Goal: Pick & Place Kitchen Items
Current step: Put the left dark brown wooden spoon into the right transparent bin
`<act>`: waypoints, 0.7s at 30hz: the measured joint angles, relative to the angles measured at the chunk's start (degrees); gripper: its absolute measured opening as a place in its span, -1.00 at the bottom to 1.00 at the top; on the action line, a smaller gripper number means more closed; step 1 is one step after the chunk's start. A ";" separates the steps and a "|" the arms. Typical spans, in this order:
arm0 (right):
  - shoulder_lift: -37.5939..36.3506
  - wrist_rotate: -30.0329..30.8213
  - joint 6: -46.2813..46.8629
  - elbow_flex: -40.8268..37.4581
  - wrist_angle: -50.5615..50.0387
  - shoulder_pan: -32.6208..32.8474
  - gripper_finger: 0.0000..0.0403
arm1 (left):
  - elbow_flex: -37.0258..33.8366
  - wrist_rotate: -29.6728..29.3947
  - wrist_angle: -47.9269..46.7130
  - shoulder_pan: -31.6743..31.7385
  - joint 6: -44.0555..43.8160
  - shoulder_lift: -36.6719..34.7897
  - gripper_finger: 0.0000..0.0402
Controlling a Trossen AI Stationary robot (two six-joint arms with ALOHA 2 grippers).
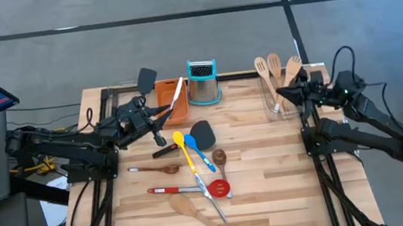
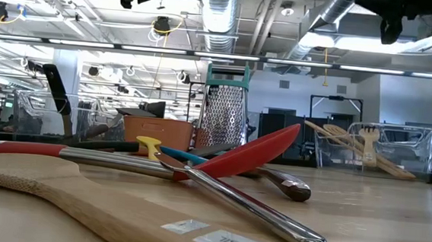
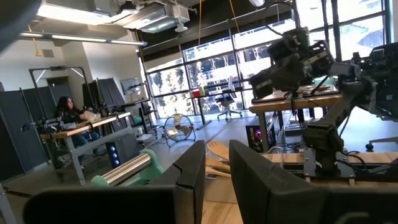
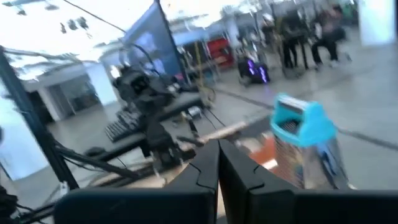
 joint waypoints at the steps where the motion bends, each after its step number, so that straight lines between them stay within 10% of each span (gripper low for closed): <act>1: -0.54 1.53 0.00 -1.34 2.04 1.93 -0.99 | 0.00 0.01 0.02 0.01 -0.01 0.00 -0.71; 21: 10.97 40.39 -7.80 -12.47 22.48 37.10 -1.00 | 0.00 -0.01 -0.02 0.01 0.01 0.00 -0.71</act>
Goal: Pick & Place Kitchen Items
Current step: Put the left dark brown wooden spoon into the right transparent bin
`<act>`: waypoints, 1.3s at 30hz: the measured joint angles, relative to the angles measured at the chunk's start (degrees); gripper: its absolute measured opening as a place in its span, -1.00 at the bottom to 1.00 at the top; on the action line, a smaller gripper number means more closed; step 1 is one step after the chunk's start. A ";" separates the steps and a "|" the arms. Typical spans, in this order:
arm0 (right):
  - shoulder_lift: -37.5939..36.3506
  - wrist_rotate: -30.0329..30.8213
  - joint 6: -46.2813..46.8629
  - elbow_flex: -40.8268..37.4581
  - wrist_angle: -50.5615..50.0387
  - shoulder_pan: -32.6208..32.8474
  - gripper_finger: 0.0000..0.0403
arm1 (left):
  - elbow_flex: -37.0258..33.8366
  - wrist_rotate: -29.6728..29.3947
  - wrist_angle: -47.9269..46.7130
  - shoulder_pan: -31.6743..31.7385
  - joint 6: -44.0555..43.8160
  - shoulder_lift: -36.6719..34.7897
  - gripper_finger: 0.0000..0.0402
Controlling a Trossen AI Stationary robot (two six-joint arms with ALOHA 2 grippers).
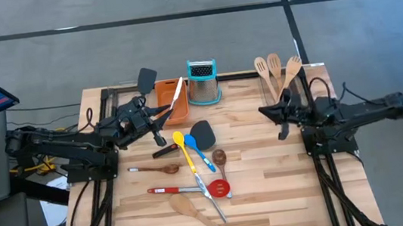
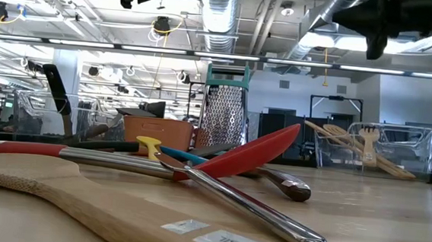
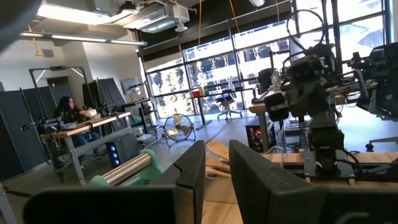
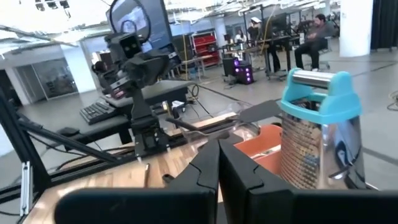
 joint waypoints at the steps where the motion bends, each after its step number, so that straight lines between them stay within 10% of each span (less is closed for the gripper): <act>1: 1.03 1.39 -0.58 0.00 1.00 1.42 -1.00 | 0.00 0.02 0.00 0.00 -0.01 0.00 -0.71; 12: 12.58 17.77 -1.93 3.35 3.14 13.61 -1.00 | 0.02 -0.01 -1.02 -0.55 -2.92 0.00 -0.71; 33: 26.89 17.64 -13.38 13.40 3.16 16.86 -1.00 | 1.55 -5.24 -14.68 -12.75 -2.86 -0.32 -0.90; 39: 26.91 17.64 -13.35 13.40 3.13 16.83 -1.00 | 9.57 -4.79 -34.04 -12.92 -4.00 -0.33 -0.99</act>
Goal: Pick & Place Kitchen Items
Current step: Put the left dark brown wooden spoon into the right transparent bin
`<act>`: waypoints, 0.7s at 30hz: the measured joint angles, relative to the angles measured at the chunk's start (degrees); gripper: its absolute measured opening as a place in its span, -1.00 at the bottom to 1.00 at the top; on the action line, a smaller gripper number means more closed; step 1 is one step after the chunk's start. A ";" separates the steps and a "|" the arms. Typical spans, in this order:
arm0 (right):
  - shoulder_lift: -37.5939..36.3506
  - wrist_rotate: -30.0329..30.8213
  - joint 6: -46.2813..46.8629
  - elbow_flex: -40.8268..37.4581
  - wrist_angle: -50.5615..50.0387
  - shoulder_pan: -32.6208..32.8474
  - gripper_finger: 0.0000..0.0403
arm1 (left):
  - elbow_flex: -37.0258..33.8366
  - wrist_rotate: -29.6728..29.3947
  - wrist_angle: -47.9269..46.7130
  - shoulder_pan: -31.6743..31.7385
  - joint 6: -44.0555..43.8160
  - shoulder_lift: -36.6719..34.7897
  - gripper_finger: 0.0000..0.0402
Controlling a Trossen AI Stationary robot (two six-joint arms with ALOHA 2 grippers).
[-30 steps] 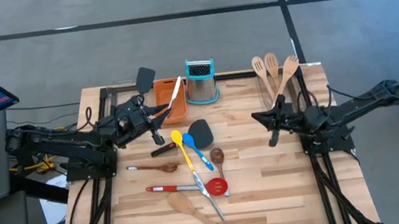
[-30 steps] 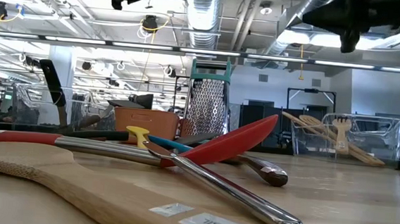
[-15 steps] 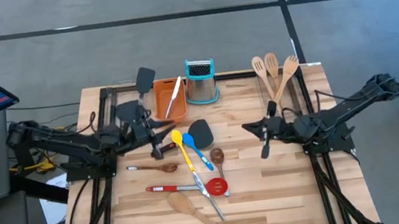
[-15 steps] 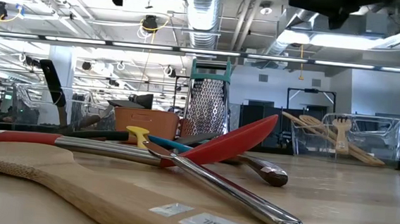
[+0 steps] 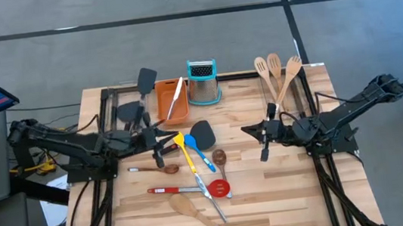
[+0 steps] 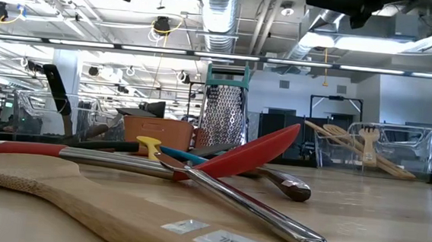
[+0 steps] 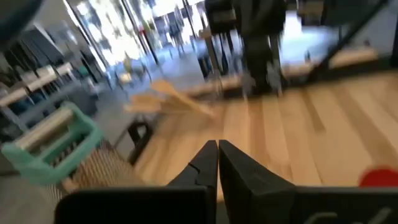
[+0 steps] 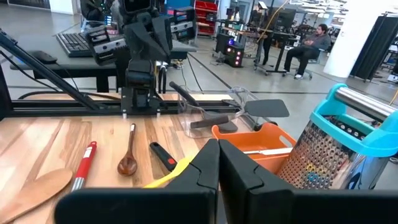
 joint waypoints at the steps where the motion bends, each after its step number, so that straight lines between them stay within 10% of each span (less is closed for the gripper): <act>1: 0.00 0.00 0.00 0.00 0.01 0.00 -1.00 | 1.46 0.02 -4.08 0.00 -0.87 0.00 -0.99; 13: 0.00 -0.02 -0.44 -0.02 -0.04 0.00 -1.00 | 6.43 15.45 -34.51 0.11 -8.97 2.49 -0.99; 21: 0.00 -0.02 -0.42 -0.07 -1.35 0.00 -1.00 | 5.84 22.50 -37.78 0.04 -16.52 8.81 -0.97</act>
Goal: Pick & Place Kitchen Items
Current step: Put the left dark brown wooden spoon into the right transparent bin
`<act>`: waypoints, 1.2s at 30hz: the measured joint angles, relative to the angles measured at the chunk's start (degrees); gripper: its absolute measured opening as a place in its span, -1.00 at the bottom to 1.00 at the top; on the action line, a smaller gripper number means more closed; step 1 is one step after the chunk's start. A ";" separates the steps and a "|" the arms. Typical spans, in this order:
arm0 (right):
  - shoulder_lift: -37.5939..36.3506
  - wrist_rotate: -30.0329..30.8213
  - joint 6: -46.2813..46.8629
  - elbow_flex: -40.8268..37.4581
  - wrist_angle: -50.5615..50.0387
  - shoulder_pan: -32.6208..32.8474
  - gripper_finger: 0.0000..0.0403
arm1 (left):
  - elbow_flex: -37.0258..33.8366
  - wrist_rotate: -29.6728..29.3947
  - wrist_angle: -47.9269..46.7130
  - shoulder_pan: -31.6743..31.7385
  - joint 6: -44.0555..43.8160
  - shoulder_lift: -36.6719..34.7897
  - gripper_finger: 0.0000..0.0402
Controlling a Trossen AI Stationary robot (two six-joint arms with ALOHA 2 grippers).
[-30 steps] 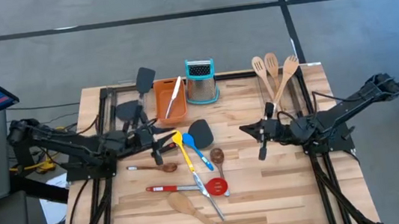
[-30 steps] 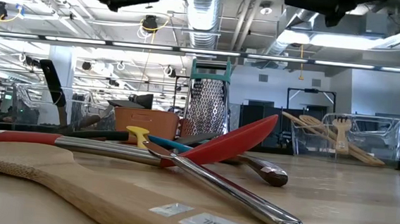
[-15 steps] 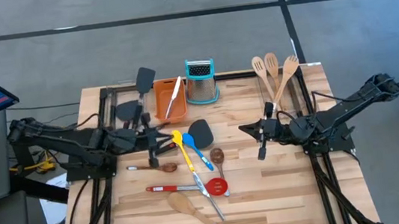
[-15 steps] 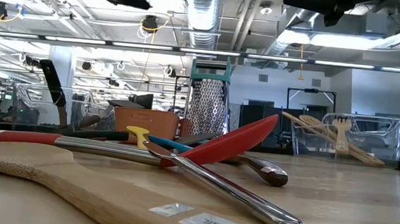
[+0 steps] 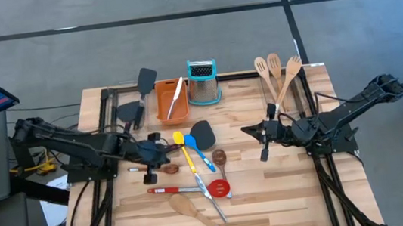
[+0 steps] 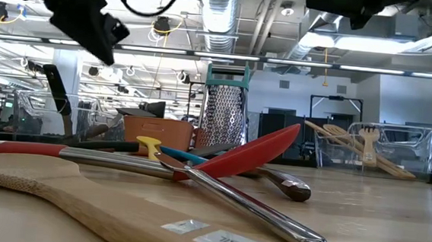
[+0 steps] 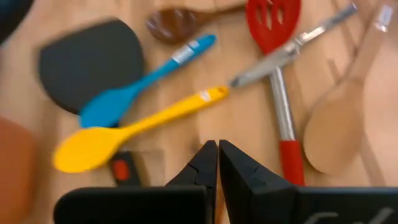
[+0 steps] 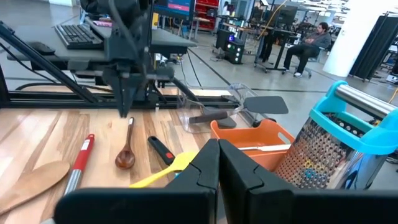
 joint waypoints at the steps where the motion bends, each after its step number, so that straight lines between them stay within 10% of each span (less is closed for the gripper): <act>1: 0.00 0.00 0.00 0.00 -0.02 0.00 -1.00 | 0.00 1.07 -0.02 -0.02 -0.34 0.89 -0.98; 14: 0.00 0.00 0.00 0.00 -0.85 -0.03 -1.00 | -0.02 3.41 -15.66 -0.37 -10.08 3.69 -0.99; 36: 0.00 0.00 0.02 0.00 -1.66 -0.04 -1.00 | -5.73 2.76 -16.21 -4.91 -16.99 3.67 -0.99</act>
